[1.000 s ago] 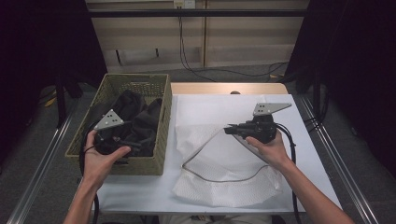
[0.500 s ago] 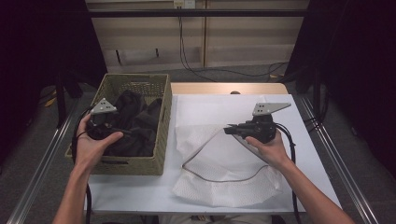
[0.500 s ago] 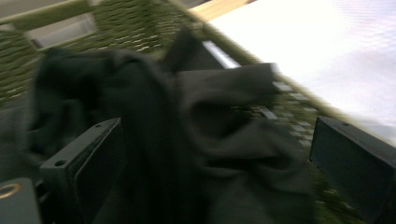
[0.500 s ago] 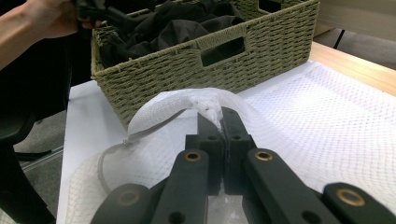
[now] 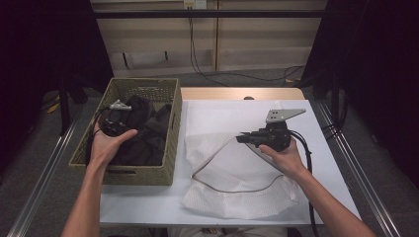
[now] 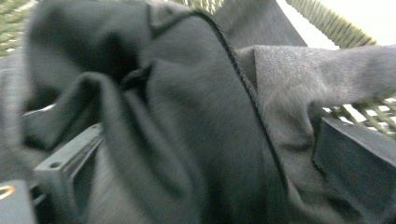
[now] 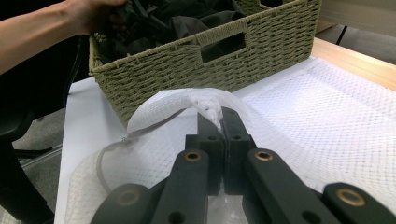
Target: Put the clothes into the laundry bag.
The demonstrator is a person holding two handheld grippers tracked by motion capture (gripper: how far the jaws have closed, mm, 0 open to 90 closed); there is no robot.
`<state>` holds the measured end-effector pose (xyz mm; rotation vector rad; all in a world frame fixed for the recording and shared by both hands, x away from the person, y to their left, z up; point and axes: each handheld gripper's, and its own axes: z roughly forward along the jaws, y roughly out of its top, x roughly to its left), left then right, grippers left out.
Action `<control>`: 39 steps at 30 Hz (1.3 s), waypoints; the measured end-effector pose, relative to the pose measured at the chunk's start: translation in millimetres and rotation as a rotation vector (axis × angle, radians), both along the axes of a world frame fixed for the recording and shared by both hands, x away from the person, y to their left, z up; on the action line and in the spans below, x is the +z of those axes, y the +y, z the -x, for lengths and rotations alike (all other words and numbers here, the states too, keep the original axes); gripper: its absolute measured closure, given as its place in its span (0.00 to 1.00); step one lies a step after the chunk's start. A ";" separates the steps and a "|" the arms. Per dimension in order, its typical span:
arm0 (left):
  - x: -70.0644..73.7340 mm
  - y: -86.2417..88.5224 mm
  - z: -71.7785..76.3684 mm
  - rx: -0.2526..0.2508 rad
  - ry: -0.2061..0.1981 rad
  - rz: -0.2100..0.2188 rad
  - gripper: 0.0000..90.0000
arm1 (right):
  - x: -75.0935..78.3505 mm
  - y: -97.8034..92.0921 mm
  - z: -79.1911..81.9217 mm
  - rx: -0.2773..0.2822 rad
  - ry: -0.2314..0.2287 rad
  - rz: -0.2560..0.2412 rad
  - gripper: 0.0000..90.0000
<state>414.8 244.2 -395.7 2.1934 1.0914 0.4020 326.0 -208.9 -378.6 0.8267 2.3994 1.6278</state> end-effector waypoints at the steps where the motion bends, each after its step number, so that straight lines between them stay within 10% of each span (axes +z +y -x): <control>1: -2.3 -3.5 -2.7 0.009 0.012 -0.021 0.00 | -0.1 0.5 0.2 0.002 0.001 0.001 0.99; 5: -12.5 -2.4 -12.0 0.025 0.085 -0.114 0.00 | -0.7 1.5 0.5 0.009 -0.001 0.003 0.99; 9: -21.2 12.0 -20.5 0.047 0.175 -0.108 0.00 | -2.6 1.0 0.8 0.008 0.005 0.007 0.99; 18: -32.1 19.3 -22.4 0.041 0.166 -0.225 0.00 | -3.9 0.5 0.6 0.000 0.009 0.011 0.99; 27: -41.2 12.8 -18.6 -0.056 0.273 -0.165 0.05 | -6.2 2.9 0.3 0.000 0.009 0.021 0.99; 39: -55.1 9.1 -23.0 -0.012 0.290 -0.144 0.00 | -8.2 4.4 -1.7 0.003 0.014 0.031 0.99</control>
